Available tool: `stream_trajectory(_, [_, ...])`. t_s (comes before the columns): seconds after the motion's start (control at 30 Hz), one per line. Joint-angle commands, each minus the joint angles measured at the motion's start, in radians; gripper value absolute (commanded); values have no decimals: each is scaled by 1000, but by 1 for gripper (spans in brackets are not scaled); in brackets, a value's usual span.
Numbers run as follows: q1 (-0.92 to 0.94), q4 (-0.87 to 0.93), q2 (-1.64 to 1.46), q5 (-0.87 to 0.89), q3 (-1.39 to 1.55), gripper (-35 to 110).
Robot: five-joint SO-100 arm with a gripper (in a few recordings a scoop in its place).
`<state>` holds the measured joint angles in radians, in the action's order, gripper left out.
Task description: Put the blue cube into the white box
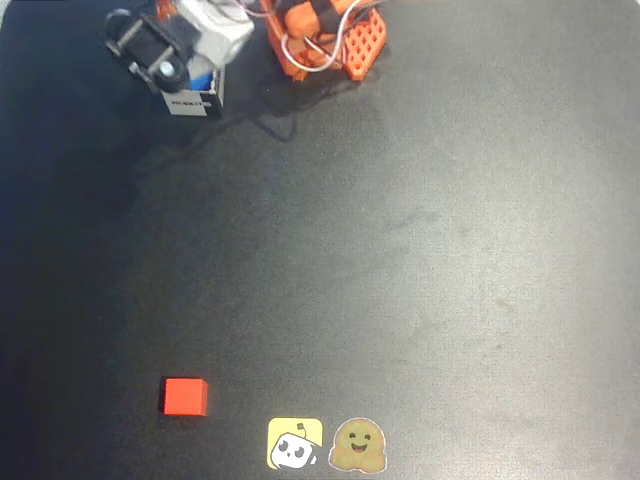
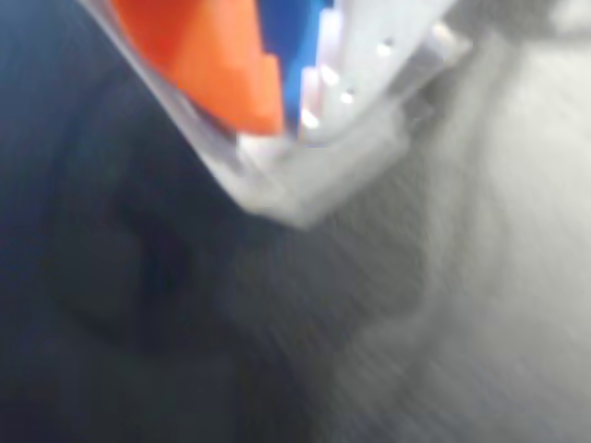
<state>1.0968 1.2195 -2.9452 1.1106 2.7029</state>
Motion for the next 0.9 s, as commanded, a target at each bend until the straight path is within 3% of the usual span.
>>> stream_trajectory(0.0, [-155,-49,2,74,-23,0])
stream_trajectory(0.33, [-663,-155,-21,316,-14,0])
stream_trajectory(0.5, [-867,-144,-192,403,81,0])
stream_trajectory(0.87, [-1002,-69,-250,425,167,0])
